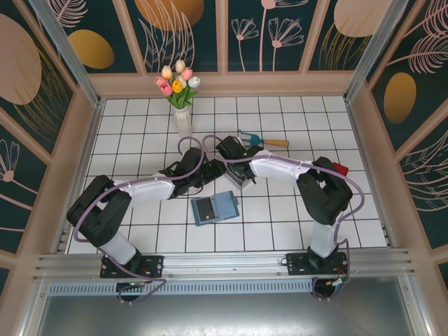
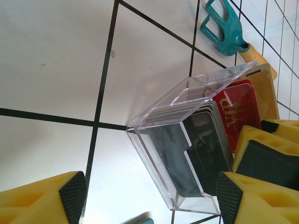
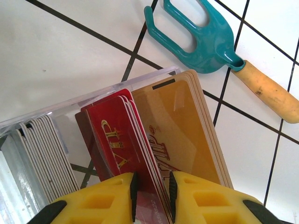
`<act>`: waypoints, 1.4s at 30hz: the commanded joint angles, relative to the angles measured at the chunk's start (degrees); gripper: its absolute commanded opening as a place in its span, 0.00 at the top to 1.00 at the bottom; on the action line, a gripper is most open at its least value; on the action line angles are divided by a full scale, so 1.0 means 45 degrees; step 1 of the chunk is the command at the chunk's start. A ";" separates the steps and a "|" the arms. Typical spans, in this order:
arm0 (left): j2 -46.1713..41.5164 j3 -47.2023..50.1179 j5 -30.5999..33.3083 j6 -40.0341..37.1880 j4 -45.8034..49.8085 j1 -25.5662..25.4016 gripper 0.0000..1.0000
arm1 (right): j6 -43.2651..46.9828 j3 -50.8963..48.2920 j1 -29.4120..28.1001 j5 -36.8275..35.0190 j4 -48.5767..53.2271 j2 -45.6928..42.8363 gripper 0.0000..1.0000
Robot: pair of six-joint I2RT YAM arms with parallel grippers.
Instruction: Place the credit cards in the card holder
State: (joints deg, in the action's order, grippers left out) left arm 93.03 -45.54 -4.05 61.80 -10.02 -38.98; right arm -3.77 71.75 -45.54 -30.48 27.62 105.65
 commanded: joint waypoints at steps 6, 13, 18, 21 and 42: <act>0.0126 -0.0018 -0.0231 0.0073 -0.0078 0.0083 0.24 | 0.0269 -0.0242 0.0126 -0.0547 0.0050 -0.0763 0.74; 0.0127 0.0027 -0.0232 0.0076 -0.0096 0.0083 0.24 | 0.0265 -0.0207 0.0292 0.0202 0.0117 -0.0697 0.73; 0.0204 -0.0066 -0.0334 0.0057 -0.0146 0.0082 0.24 | 0.0215 -0.0242 0.0538 0.1205 0.0001 -0.0490 0.67; 0.0261 -0.0130 -0.0349 0.0056 -0.0155 0.0071 0.24 | 0.0213 -0.0221 0.0732 0.1534 0.0006 -0.0213 0.67; 0.0375 -0.0446 -0.0076 -0.0387 0.0524 0.0255 0.25 | -0.3387 -0.0319 0.0496 0.5742 0.0160 -0.0571 0.83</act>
State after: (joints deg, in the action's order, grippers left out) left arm 93.62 -45.71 -5.34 61.54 -9.43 -38.61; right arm -14.44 71.29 -42.02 -10.46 26.35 103.37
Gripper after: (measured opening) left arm 0.757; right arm 0.172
